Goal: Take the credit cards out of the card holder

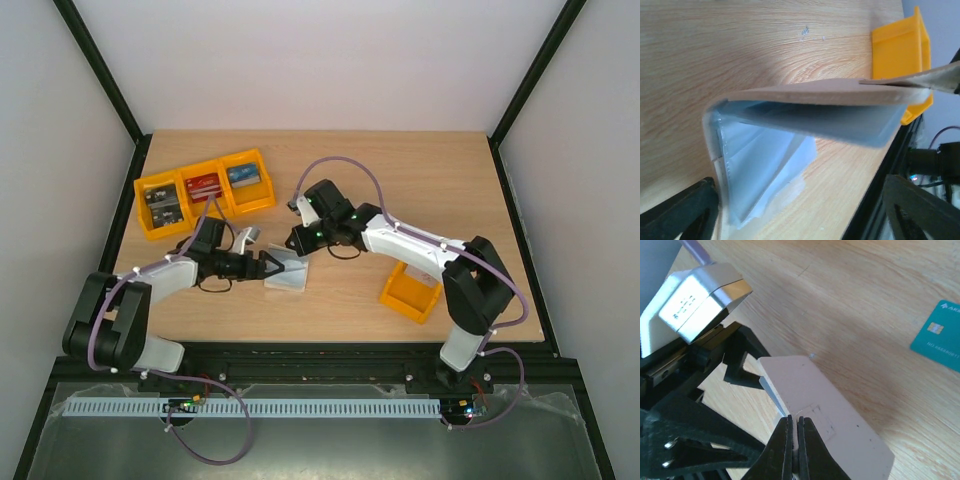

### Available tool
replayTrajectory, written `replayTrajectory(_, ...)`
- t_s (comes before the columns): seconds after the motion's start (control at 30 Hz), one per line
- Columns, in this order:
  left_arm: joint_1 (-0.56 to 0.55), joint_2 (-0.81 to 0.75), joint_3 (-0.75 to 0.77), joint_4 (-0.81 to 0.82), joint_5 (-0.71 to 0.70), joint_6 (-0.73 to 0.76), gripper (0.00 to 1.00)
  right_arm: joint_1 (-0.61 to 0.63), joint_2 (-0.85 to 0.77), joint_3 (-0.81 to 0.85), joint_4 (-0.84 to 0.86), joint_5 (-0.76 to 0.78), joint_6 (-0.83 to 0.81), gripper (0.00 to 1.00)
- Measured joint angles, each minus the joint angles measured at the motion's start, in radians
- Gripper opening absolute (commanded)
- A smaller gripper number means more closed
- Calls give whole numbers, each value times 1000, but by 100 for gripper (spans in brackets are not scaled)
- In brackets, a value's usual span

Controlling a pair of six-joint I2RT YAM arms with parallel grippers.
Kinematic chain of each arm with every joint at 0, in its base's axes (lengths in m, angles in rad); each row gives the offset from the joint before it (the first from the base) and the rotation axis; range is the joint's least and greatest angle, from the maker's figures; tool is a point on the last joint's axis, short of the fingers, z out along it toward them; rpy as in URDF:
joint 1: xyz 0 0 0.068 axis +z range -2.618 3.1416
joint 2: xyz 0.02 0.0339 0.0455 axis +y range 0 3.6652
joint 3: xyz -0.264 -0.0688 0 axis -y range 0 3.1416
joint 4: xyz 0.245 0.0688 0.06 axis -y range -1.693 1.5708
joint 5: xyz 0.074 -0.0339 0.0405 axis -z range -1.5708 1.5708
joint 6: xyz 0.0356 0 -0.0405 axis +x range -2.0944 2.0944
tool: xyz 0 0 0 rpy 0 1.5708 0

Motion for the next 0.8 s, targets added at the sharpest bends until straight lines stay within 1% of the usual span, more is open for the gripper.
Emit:
replayTrajectory(0.13,-6,46,-17,63,-24,-1,66,0,2,-21,13,-28,7,2)
replayTrajectory(0.23,-6,87,-48,118,-46,-8,57,-2,2,-45,33,-39,17,2)
replayTrajectory(0.37,-9,111,-60,154,-82,-21,54,-4,8,-60,48,-57,28,2)
replayTrajectory(0.5,-13,132,-61,186,-120,-23,43,-5,29,-63,77,-84,43,2)
replayTrajectory(0.53,-14,136,-62,192,-124,-26,38,-5,34,-64,81,-87,47,2)
replayTrajectory(0.57,-18,139,-62,198,-132,-24,32,-5,42,-68,85,-91,51,6)
replayTrajectory(0.6,-21,140,-62,199,-139,-24,25,-5,47,-71,91,-94,52,14)
replayTrajectory(0.67,-24,145,-63,200,-150,-35,10,-5,61,-80,99,-98,55,35)
replayTrajectory(0.7,-26,147,-64,200,-154,-33,5,-5,66,-84,101,-100,58,43)
replayTrajectory(0.77,-28,148,-66,200,-156,-32,2,-5,76,-92,105,-101,51,54)
replayTrajectory(0.8,-29,148,-66,203,-155,-34,2,-5,79,-95,106,-101,42,56)
